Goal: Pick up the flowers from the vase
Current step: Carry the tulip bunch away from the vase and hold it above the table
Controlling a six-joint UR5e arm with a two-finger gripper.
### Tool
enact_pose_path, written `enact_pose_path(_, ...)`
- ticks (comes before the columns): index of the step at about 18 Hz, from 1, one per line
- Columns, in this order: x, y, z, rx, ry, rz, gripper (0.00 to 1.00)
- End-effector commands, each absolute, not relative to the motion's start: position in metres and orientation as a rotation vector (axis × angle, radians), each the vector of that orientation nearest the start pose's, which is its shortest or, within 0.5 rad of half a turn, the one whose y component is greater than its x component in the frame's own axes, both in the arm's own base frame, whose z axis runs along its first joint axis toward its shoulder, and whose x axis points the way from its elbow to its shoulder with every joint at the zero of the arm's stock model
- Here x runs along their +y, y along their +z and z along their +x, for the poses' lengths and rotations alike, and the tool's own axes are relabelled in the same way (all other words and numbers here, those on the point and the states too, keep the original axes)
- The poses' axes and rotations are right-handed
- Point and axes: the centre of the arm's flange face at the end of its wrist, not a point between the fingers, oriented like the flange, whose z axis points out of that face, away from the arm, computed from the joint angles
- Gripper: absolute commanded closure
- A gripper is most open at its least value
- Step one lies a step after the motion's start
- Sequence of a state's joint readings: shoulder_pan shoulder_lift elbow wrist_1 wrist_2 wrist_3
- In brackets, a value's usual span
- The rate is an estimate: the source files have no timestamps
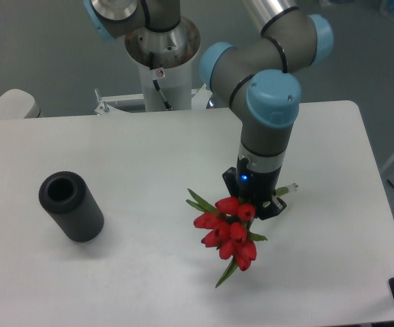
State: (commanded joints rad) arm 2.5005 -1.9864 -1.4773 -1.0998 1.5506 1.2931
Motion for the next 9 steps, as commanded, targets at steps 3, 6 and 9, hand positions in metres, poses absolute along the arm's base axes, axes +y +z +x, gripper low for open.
enact_pose_path(3,0.522,0.337,-0.446,0.604,0.231,-3.034,1.0)
enact_pose_path(6,0.528,0.336,-0.451,0.621,0.225,-3.034,1.0)
enact_pose_path(9,0.528,0.325,-0.457,0.628,0.207,-3.041,1.0)
